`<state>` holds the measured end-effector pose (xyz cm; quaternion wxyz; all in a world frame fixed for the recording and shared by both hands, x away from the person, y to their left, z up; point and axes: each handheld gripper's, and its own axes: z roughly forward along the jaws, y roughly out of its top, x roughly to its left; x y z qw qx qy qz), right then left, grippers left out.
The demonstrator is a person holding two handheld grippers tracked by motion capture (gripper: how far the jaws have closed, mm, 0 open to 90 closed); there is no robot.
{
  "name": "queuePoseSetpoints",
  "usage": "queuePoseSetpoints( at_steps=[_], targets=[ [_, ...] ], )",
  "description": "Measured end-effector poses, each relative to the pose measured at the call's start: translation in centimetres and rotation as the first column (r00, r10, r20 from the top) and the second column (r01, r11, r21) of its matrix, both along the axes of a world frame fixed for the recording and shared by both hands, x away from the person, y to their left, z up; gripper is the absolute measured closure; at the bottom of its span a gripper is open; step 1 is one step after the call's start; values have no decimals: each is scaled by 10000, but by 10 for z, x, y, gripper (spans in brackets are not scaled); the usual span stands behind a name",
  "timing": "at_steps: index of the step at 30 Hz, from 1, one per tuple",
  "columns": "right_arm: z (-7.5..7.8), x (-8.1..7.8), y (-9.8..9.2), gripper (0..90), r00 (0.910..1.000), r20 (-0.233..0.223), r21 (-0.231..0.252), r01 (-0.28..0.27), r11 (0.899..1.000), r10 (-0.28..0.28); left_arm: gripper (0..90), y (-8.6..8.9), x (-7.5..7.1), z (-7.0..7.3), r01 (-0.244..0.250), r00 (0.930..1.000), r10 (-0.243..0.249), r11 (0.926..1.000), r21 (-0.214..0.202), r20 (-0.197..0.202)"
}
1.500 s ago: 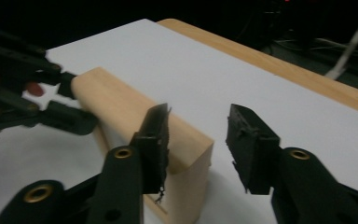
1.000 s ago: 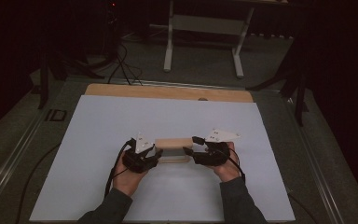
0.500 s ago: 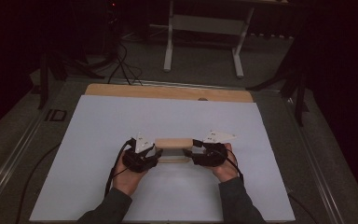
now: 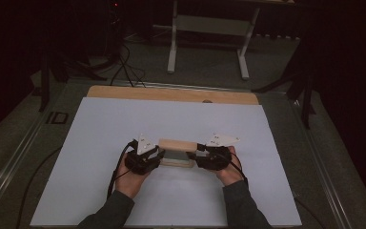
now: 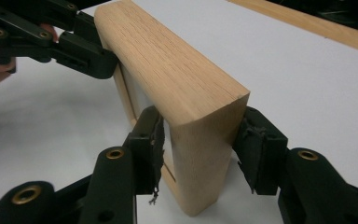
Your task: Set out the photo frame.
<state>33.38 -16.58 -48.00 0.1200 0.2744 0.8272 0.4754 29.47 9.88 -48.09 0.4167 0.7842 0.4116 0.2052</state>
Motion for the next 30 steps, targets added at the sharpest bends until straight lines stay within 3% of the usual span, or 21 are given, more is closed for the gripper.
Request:
queuePoseSetpoints(
  at_steps=[10, 16, 30],
  targets=[
    [1, 1, -1, 555, 9999, 94, -110, -36, 9999, 37, 562, 2, 6, -3, 167, 9999, -168, 9994, -294, -37],
    [2, 1, -8, 577, 9998, 101, -125, 147, 9998, -146, 492, 2, 15, -9, 611, 9981, -610, 9964, -592, 46],
    [4, 2, -6, 578, 9994, 349, -472, 100, 9988, -83, 487, 8, 26, -9, 1215, 9926, -1217, 9895, -782, 15]
  ],
)
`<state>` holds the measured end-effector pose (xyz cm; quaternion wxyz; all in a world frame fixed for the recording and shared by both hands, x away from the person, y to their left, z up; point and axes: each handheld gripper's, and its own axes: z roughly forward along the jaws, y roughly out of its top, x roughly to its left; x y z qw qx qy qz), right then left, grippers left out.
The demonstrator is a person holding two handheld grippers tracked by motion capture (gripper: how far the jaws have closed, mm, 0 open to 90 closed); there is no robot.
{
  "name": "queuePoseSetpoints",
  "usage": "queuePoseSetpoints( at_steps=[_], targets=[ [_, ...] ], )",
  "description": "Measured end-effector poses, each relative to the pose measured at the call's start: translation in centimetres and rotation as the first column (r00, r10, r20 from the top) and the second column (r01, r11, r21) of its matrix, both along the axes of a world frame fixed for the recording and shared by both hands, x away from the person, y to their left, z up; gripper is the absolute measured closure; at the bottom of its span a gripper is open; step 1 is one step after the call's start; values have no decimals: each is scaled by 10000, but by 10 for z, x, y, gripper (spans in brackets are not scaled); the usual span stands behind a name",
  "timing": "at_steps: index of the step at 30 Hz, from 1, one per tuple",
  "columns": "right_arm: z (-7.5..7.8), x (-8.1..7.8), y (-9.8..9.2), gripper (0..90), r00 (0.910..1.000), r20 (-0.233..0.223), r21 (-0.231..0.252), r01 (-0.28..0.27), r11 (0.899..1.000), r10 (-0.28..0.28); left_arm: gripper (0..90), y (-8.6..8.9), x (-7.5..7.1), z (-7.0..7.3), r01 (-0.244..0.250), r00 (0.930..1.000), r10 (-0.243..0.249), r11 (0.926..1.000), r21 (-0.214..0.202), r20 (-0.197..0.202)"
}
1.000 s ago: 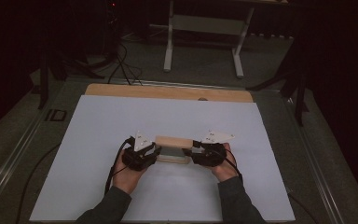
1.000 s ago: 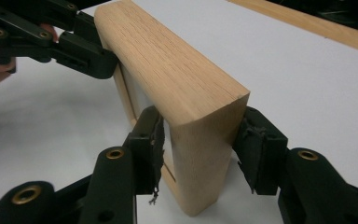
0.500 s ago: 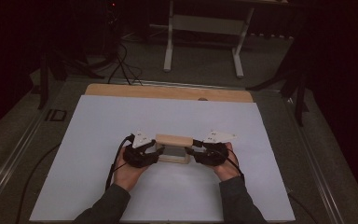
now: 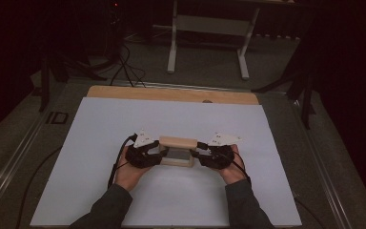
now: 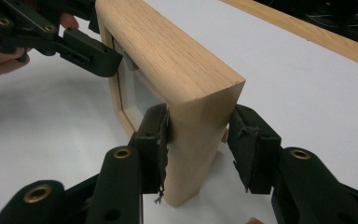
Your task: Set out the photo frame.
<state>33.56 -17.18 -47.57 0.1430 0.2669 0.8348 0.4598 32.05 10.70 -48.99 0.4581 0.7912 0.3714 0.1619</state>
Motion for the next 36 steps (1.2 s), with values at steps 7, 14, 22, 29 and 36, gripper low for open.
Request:
queuePoseSetpoints(
  at_steps=[7, 14, 22, 29, 36],
  targets=[
    [1, 4, 5, 583, 9995, 222, -262, 220, 9994, -214, 521, -1, 1, 4, 171, 9998, -171, 9997, 192, 28],
    [1, 5, 9, 583, 9993, 165, -210, 331, 9992, -327, 523, 1, 4, 6, 65, 10000, -65, 9995, 295, 7],
    [0, 12, 16, 580, 9985, 133, -180, 528, 9984, -526, 519, 5, 11, 7, -222, 9997, 224, 9995, 224, -121],
    [-1, 20, 17, 573, 9972, -181, 120, 729, 9973, -727, 514, 5, 17, 5, -378, 9990, 379, 9993, 47, -219],
    [-2, 24, 17, 569, 9950, -356, 297, 945, 9951, -934, 507, 4, 21, 4, -482, 9985, 482, 9988, -17, -250]
  ],
)
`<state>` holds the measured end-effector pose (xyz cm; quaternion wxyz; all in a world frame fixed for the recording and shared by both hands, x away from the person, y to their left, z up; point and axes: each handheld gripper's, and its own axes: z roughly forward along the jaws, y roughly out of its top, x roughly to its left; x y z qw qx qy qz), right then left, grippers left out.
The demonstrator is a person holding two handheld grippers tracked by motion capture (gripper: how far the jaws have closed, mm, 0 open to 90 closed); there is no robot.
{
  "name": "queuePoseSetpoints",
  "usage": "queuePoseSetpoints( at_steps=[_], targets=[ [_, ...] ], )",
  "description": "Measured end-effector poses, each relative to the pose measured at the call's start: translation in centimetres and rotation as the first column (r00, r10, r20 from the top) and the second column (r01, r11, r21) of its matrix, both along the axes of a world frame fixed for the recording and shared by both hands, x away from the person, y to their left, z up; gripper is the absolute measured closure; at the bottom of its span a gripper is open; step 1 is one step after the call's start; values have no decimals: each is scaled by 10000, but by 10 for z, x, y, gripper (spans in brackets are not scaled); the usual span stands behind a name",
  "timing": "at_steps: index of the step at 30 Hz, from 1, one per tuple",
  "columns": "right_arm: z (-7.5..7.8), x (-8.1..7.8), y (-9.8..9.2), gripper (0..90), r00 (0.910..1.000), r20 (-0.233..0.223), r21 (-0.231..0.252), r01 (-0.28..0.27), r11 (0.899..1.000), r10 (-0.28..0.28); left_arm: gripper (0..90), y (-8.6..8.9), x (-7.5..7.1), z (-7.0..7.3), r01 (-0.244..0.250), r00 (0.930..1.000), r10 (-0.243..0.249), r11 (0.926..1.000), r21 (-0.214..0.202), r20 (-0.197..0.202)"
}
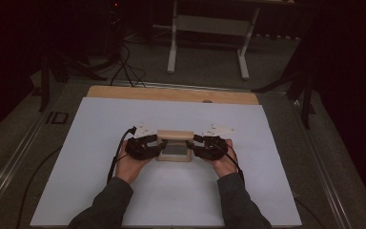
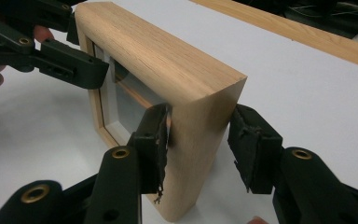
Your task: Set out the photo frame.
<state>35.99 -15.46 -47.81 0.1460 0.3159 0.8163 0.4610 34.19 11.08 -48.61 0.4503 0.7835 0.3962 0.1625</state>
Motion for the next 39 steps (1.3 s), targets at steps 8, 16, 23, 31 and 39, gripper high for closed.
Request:
queuePoseSetpoints(
  at_steps=[8, 16, 23, 31, 39],
  targets=[
    [-3, 3, 0, 572, 9995, -179, 13, 242, 9997, -241, 499, 0, 5, -3, -61, 9999, 61, 10000, -64, -87],
    [-5, 3, 0, 569, 9991, -319, -50, 283, 9996, -285, 498, -1, 5, -7, -44, 9994, 49, 9999, 161, -334],
    [-8, 5, 0, 567, 9983, -454, -16, 373, 9993, -373, 499, 0, 4, -9, -76, 9988, 83, 9999, 141, -478],
    [-9, 6, 0, 561, 9974, -569, -22, 441, 9990, -441, 505, 0, 5, -11, -69, 9980, 74, 9999, 76, -635],
    [-8, 5, -4, 500, 9969, -666, 27, 430, 9991, -427, 473, 0, 6, -12, -29, 9972, 27, 10000, -22, -749]
  ],
)
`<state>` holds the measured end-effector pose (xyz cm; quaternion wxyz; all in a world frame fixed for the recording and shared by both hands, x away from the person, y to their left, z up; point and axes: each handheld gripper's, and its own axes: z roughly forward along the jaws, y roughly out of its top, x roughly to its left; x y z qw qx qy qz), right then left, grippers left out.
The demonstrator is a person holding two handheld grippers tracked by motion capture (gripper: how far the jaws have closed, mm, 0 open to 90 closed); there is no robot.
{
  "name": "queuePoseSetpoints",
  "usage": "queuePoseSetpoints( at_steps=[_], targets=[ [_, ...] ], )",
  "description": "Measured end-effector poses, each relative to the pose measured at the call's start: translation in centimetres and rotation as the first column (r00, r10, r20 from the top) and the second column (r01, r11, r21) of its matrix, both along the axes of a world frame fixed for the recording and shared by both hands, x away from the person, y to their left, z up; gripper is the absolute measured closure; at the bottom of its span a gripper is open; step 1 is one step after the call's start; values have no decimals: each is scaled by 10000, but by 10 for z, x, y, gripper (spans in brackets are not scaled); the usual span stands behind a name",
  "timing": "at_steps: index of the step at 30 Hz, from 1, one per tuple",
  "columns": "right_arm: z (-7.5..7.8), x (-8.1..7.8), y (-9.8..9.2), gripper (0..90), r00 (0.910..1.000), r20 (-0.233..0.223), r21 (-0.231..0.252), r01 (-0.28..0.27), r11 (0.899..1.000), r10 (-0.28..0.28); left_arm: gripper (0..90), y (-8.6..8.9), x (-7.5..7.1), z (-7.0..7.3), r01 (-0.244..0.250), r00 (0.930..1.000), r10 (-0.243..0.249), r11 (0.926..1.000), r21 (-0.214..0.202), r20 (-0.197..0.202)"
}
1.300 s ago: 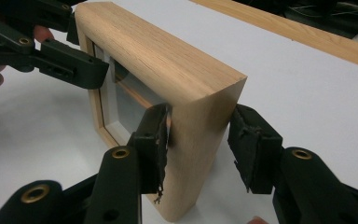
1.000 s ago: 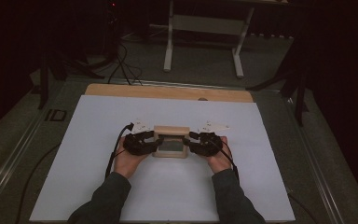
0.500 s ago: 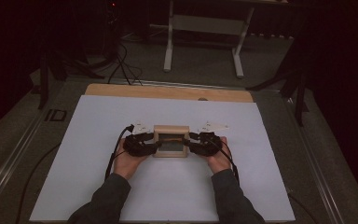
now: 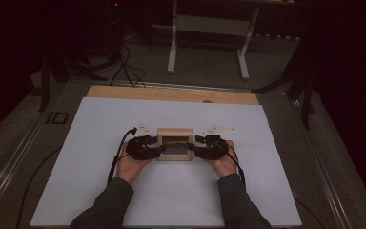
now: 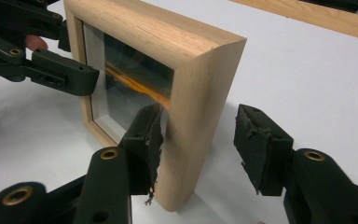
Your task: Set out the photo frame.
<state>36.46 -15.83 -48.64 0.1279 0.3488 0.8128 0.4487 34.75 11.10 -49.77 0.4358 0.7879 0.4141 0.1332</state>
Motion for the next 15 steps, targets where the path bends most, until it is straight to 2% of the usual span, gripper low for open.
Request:
queuePoseSetpoints(
  at_steps=[5, 15],
  targets=[
    [-2, -3, -1, 487, 9999, -8, -27, -106, 9999, 106, 457, 1, -2, 2, 44, 10000, -44, 10000, 23, 18],
    [2, -9, -9, 470, 9999, 67, -53, -89, 9999, 89, 451, 14, -8, 9, -213, 9997, 215, 9997, -126, 150]
  ],
)
